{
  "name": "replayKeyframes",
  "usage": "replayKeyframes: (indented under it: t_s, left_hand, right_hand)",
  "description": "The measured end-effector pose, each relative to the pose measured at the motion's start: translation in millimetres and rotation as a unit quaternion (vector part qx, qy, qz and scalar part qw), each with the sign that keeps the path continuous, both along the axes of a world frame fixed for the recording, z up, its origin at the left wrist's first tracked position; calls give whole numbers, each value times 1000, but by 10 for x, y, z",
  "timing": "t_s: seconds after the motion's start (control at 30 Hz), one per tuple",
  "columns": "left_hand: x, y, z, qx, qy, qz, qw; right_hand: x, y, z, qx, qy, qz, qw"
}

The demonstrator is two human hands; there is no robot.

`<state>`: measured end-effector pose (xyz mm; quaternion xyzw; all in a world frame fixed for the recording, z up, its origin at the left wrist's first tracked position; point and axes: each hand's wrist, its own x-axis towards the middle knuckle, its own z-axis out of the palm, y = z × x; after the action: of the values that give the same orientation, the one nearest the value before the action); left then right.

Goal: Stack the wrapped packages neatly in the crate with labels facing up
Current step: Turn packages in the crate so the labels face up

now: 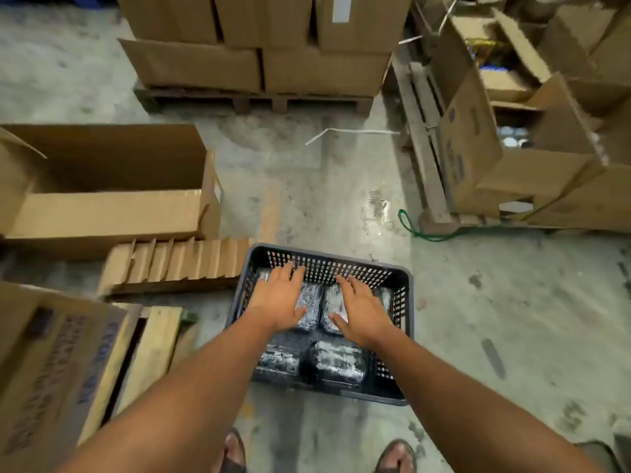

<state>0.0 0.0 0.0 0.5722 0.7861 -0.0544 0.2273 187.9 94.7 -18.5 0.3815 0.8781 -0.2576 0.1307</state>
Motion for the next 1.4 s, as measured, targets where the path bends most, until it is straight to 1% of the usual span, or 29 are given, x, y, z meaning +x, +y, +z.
replayKeyframes:
  t_s: [0.13, 0.23, 0.3, 0.4, 0.5, 0.57, 0.67, 0.73, 0.83, 0.97, 1.07, 1.17, 1.27, 1.4]
  left_hand:
    - [93, 34, -1163, -32, 16, -13, 999]
    - [83, 152, -2010, -18, 5, -27, 999]
    - [25, 275, -2467, -18, 1, -50, 999]
    - [-51, 425, -2979, -47, -12, -87, 995]
    - [-116, 474, -3295, -85, -8, -129, 988]
    - [-109, 440, -3379, -112, -12, -138, 984]
    - [-74, 381, -3414, -132, -13, -142, 981]
    - [-74, 370, -3454, -137, -19, -141, 980]
    - [-66, 349, -3559, -127, -10, -142, 982]
    - [7, 271, -3649, -87, 4, -126, 988]
    - [10, 265, -3662, -75, -18, -122, 990]
    - [39, 310, -3710, -51, -57, -140, 987]
    - [138, 400, -3741, 7, -60, -188, 980]
    - [206, 502, -3685, 95, -111, -127, 981]
  right_hand:
    - [71, 59, -1155, -1, -22, -1, 1000]
    - [72, 169, -1993, 12, -17, 3, 1000]
    - [51, 260, -2433, 27, -19, 9, 999]
    - [63, 344, -2951, 14, -60, 18, 998]
    - [107, 355, -3268, 45, -114, 57, 991]
    - [137, 313, -3349, 66, -134, 65, 987]
    - [195, 249, -3383, 56, -136, 48, 988]
    - [224, 264, -3403, 58, -135, 37, 988]
    - [217, 283, -3447, 88, -133, 47, 986]
    - [224, 299, -3446, 92, -155, 85, 980]
    - [275, 335, -3372, 68, -149, 105, 981]
    - [331, 408, -3287, 52, -118, 117, 985]
    - [372, 507, -3172, 32, -62, 98, 993]
    - [346, 618, -2938, -24, -7, 46, 999]
